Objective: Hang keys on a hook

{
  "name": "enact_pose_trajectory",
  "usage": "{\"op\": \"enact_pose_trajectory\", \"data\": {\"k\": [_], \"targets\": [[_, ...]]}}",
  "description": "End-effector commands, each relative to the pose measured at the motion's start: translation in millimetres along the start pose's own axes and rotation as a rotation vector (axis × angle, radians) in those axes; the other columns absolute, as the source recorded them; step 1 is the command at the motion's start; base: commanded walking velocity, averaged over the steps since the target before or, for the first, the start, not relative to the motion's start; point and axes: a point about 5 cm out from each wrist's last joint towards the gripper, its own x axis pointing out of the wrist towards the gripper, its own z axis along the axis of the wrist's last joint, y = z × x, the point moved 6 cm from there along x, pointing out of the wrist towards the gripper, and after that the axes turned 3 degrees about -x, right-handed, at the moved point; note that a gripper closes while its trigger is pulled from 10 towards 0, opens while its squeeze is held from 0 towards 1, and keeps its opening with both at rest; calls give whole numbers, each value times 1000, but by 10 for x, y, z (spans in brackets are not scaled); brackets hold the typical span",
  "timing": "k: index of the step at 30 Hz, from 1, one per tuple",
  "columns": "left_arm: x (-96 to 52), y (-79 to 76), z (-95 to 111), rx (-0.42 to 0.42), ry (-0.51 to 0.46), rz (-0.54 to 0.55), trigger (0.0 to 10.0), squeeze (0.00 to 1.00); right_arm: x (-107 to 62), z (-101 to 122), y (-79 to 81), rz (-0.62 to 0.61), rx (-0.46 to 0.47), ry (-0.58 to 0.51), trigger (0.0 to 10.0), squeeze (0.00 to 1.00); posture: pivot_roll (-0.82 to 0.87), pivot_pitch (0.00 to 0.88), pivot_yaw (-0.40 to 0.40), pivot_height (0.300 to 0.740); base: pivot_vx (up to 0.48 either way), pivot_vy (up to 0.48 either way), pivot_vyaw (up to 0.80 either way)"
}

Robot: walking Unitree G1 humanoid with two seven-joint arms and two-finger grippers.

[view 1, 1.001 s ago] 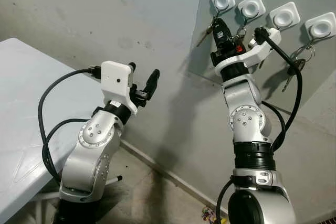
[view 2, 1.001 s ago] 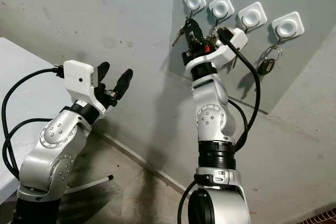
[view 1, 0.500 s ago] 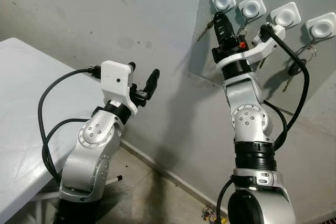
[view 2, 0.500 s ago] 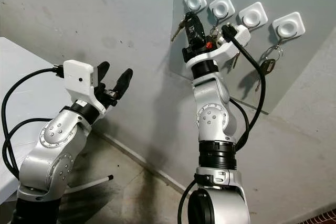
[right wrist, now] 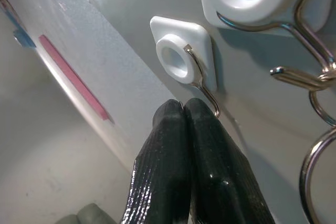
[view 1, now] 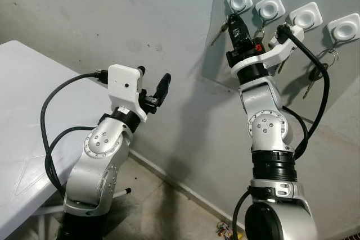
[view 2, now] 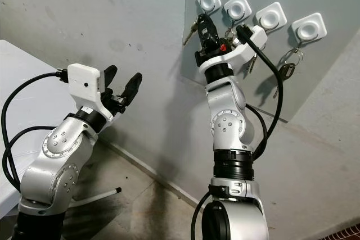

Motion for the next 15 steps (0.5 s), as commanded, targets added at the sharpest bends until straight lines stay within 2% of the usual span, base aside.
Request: {"op": "enact_pose_trajectory", "data": {"k": [1,7,8,15], "targets": [[11,1,45,18,-12,7,10000,0,58,-20,37,-6,-11,22,10000,0,-42,21,-29,740,0,0,0],[11,1,46,18,-12,7,10000,0,60,-25,25,-18,-8,27,10000,0,-42,21,-29,740,0,0,0],[10,0,47,19,-12,7,10000,0,63,-34,-29,-62,-18,36,10000,0,-42,23,-28,740,0,0,0],[8,-3,46,19,-12,9,10000,0,65,-57,-108,-124,-26,56,10000,0,-41,23,-30,740,0,0,0]]}}
